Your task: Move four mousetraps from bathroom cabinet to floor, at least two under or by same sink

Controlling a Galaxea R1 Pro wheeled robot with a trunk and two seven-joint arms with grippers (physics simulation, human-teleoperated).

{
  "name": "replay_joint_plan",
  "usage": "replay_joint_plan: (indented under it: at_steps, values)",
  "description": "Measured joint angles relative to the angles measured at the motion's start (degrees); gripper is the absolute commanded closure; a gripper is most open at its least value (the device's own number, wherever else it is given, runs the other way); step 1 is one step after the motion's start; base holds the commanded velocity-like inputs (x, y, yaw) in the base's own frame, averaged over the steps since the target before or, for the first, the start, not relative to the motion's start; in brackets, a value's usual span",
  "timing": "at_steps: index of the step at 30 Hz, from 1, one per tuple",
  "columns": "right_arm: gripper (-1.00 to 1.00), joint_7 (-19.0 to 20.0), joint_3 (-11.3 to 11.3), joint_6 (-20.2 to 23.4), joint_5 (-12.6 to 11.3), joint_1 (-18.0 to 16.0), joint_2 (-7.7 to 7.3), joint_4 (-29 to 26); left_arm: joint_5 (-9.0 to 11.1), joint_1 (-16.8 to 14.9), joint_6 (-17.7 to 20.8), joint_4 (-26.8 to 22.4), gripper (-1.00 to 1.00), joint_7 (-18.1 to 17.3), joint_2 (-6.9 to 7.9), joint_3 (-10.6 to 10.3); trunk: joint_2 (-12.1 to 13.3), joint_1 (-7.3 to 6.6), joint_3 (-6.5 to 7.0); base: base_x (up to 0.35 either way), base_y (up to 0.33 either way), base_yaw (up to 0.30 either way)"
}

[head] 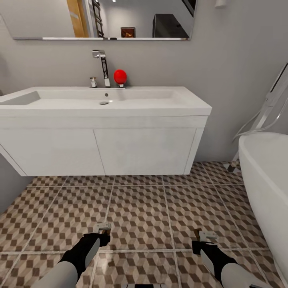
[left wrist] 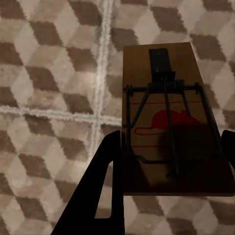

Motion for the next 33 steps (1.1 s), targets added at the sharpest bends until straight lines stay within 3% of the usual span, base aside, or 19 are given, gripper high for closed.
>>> replay_joint_plan:
  at_steps: [13,33]
  values:
    - [1.00,-0.1,0.0,0.0,0.0,0.0,0.00,0.0,0.1,0.0,0.0,0.0,1.00,0.0,0.00,-0.1,0.0,-0.02,0.00,0.035,0.000,0.003]
    - [1.00,-0.3,0.2,-0.6,0.0,0.0,0.08,0.1,0.3,0.0,-0.1,0.1,1.00,-0.1,0.22,0.0,0.0,-0.03,0.00,0.305,0.000,0.000]
